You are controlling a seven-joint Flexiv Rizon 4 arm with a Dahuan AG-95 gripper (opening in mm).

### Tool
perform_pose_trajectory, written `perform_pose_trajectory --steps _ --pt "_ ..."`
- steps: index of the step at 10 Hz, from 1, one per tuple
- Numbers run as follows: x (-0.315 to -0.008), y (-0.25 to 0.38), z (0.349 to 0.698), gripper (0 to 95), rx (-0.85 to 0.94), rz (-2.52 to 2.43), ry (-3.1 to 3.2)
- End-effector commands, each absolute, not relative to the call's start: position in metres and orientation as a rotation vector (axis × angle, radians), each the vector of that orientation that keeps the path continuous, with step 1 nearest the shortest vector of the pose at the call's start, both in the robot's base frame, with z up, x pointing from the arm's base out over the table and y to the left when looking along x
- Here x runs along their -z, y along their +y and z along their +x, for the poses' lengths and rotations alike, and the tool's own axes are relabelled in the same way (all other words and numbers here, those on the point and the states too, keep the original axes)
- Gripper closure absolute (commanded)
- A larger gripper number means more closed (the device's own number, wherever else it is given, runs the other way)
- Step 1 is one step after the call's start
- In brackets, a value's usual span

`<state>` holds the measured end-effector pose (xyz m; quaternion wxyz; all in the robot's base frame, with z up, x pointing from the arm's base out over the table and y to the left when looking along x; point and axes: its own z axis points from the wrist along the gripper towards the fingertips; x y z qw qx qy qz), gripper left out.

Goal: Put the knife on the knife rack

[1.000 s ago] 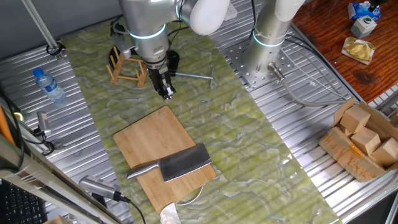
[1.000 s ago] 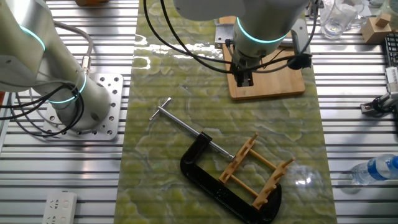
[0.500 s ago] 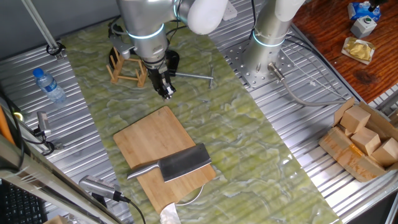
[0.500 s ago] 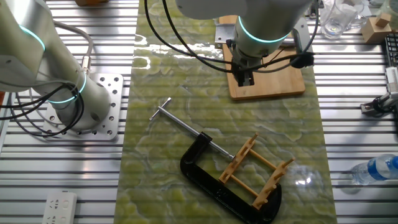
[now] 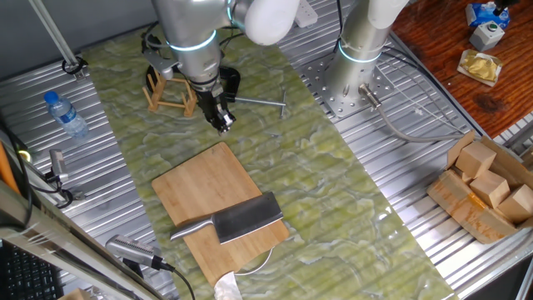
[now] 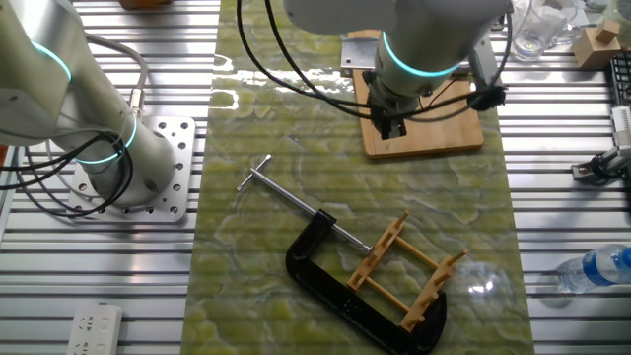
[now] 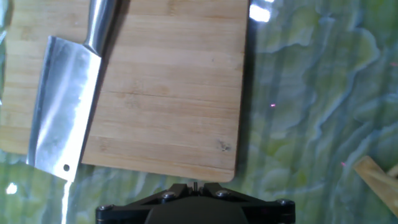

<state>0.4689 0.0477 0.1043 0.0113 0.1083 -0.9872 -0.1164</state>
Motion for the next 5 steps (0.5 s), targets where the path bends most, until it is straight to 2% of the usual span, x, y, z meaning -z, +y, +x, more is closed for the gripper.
perform_pose_trajectory --steps 1,5 --pt "-0.1054 0.0482 0.4678 95.0 0.444 0.337 -3.066" --pt "-0.1054 0.0482 0.4678 95.0 0.541 0.251 -3.063"
